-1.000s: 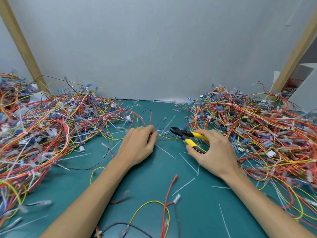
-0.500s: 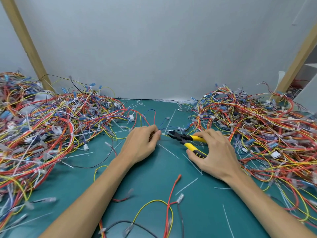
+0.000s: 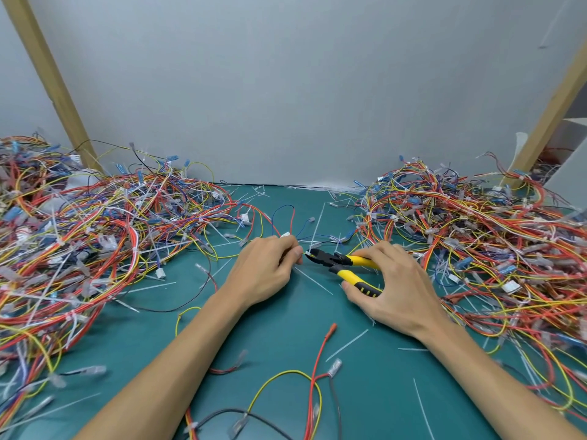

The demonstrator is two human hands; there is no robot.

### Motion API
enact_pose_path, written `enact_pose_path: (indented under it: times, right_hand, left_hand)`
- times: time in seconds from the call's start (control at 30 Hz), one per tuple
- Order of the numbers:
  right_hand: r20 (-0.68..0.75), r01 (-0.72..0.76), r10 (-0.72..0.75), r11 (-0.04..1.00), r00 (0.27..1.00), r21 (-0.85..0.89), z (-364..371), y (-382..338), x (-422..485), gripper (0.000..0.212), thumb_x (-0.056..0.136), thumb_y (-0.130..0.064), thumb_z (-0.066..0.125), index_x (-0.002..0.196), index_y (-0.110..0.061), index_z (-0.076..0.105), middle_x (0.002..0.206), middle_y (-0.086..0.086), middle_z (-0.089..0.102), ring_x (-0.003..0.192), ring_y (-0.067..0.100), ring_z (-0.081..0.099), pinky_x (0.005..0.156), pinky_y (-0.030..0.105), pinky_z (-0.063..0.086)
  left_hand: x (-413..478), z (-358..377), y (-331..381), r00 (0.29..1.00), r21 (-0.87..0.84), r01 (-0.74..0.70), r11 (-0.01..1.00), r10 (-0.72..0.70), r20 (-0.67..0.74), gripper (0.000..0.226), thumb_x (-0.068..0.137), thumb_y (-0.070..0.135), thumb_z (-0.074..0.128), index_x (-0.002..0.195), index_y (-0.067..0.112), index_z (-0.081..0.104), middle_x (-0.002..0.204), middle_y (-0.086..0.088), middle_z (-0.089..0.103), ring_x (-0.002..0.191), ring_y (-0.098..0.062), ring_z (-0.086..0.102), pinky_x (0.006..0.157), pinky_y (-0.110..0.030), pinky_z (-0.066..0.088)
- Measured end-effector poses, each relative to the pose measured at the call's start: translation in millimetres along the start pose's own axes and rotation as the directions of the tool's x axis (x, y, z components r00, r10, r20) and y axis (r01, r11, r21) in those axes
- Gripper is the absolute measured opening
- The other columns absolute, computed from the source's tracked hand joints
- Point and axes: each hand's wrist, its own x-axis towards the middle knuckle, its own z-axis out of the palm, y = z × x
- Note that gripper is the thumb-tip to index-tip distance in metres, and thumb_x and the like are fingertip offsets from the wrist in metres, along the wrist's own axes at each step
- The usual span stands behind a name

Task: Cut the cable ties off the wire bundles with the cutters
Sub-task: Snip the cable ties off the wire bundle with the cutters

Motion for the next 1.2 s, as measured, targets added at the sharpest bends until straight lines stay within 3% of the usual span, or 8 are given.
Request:
enact_pose_path:
  times: [0.3, 0.47, 0.63, 0.8, 1.0, 1.2]
  right_hand:
    - [-0.035, -0.014, 0.015, 1.000, 0.999, 0.005, -0.1, -1.5, -0.9, 0.042, 0.071, -0.064, 0.061, 0.102, -0.035, 0.065, 0.093, -0.019, 0.055, 0.090, -0.002, 0.044, 0.065, 0.024, 0.043]
    - [-0.042, -0.016, 0.016, 1.000, 0.999, 0.004, 0.3, -1.5, -1.2, 0.040, 0.071, -0.061, 0.064, 0.101, -0.036, 0.063, 0.094, -0.022, 0.054, 0.090, -0.003, 0.044, 0.067, 0.026, 0.045]
    - [-0.045, 0.002, -0.003, 1.000, 0.999, -0.006, -0.3, -0.9, -1.1, 0.043, 0.071, -0.062, 0.061, 0.105, -0.035, 0.061, 0.099, -0.022, 0.053, 0.094, 0.000, 0.045, 0.068, 0.022, 0.038]
    - [-0.048, -0.023, 0.023, 1.000, 0.999, 0.005, 0.6, -0.8, -1.1, 0.042, 0.070, -0.063, 0.061, 0.102, -0.037, 0.062, 0.096, -0.022, 0.053, 0.091, -0.003, 0.043, 0.067, 0.024, 0.040]
    - [-0.060, -0.032, 0.034, 0.999, 0.998, 0.033, 0.6, -2.8, -2.0, 0.034, 0.068, -0.062, 0.061, 0.090, -0.037, 0.065, 0.086, -0.018, 0.058, 0.082, 0.002, 0.052, 0.063, 0.027, 0.046]
    - [-0.056, -0.028, 0.027, 0.999, 0.998, -0.017, 1.5, -3.2, -1.7, 0.040, 0.074, -0.068, 0.056, 0.087, -0.031, 0.065, 0.083, -0.015, 0.058, 0.079, 0.006, 0.054, 0.059, 0.028, 0.046]
  left_hand:
    - [0.8, 0.3, -0.4, 1.000, 0.008, -0.011, 1.000, 0.011, -0.006, 0.027, 0.100, 0.029, 0.045, 0.076, 0.029, 0.059, 0.061, 0.011, 0.047, 0.067, -0.014, 0.045, 0.064, -0.036, 0.035]
    - [0.1, -0.1, -0.1, 0.999, 0.034, -0.038, 0.999, 0.039, -0.012, 0.025, 0.099, 0.030, 0.046, 0.077, 0.029, 0.057, 0.060, 0.011, 0.045, 0.068, -0.018, 0.046, 0.063, -0.037, 0.036]
    - [0.2, 0.3, -0.4, 0.999, 0.054, -0.048, 0.997, 0.049, -0.018, 0.022, 0.098, 0.030, 0.047, 0.079, 0.026, 0.058, 0.061, 0.010, 0.043, 0.070, -0.022, 0.049, 0.064, -0.038, 0.037]
    - [-0.2, 0.2, 0.1, 0.998, 0.074, -0.059, 0.995, 0.061, -0.020, 0.021, 0.098, 0.029, 0.048, 0.080, 0.025, 0.058, 0.066, 0.008, 0.048, 0.074, -0.025, 0.053, 0.061, -0.036, 0.030]
    - [-0.4, 0.0, 0.4, 0.998, 0.073, -0.057, 0.996, 0.059, -0.022, 0.022, 0.098, 0.030, 0.046, 0.080, 0.025, 0.057, 0.068, 0.006, 0.050, 0.074, -0.027, 0.053, 0.062, -0.038, 0.035]
    - [0.2, 0.1, 0.2, 0.997, 0.024, -0.057, 0.998, 0.058, -0.042, 0.022, 0.099, 0.031, 0.046, 0.080, 0.027, 0.056, 0.071, 0.007, 0.060, 0.073, -0.021, 0.055, 0.063, -0.036, 0.038]
